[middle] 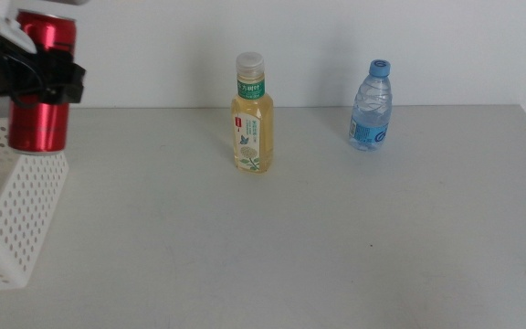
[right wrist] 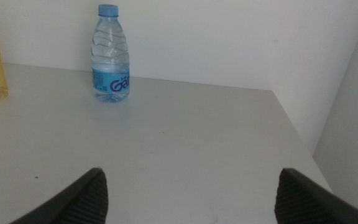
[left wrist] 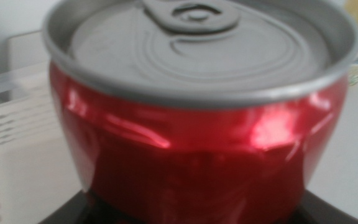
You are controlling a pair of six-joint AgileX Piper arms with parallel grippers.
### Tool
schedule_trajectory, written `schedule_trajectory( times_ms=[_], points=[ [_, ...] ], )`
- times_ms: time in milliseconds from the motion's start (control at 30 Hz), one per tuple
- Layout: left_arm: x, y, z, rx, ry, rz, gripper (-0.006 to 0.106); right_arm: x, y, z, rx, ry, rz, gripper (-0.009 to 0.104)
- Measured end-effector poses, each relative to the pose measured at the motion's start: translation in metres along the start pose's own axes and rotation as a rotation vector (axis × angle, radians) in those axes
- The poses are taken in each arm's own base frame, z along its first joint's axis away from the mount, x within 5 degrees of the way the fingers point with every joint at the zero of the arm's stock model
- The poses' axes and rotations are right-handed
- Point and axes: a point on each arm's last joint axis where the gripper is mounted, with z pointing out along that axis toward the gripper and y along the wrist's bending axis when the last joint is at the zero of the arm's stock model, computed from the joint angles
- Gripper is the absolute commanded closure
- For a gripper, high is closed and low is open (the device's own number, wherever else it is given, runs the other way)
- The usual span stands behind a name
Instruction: Use arms to grab the bottles and put them into the dustbin to the left of the table.
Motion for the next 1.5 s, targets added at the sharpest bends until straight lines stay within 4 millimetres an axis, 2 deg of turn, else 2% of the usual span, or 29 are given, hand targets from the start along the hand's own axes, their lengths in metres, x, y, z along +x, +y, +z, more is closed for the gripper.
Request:
schedule_trajectory(
  times_ms=[133, 300, 767, 900, 1200, 1500],
  points=[
    [-0.013, 0.038, -0.016, -0.028, 0.065, -0.02, 0.102, 0.0, 0.0, 0.0, 0.0, 0.0, 0.0, 0.001],
    [-0.011, 0.076, -0.015, -0.069, 0.17, -0.067, 0.102, 0.0, 0.0, 0.0, 0.0, 0.0, 0.0, 0.001],
    [0.027, 0.145, 0.051, -0.088, 0.39, -0.207, 0.102, 0.0, 0.0, 0.0, 0.0, 0.0, 0.0, 0.001],
    [0.038, 0.156, 0.076, -0.084, 0.445, -0.221, 0.102, 0.0, 0.0, 0.0, 0.0, 0.0, 0.0, 0.001],
    [0.066, 0.164, 0.132, -0.042, 0.57, -0.24, 0.102, 0.0, 0.0, 0.0, 0.0, 0.0, 0.0, 0.001],
    [0.082, 0.168, 0.161, -0.025, 0.614, -0.251, 0.1, 0.0, 0.0, 0.0, 0.0, 0.0, 0.0, 0.001]
  ],
)
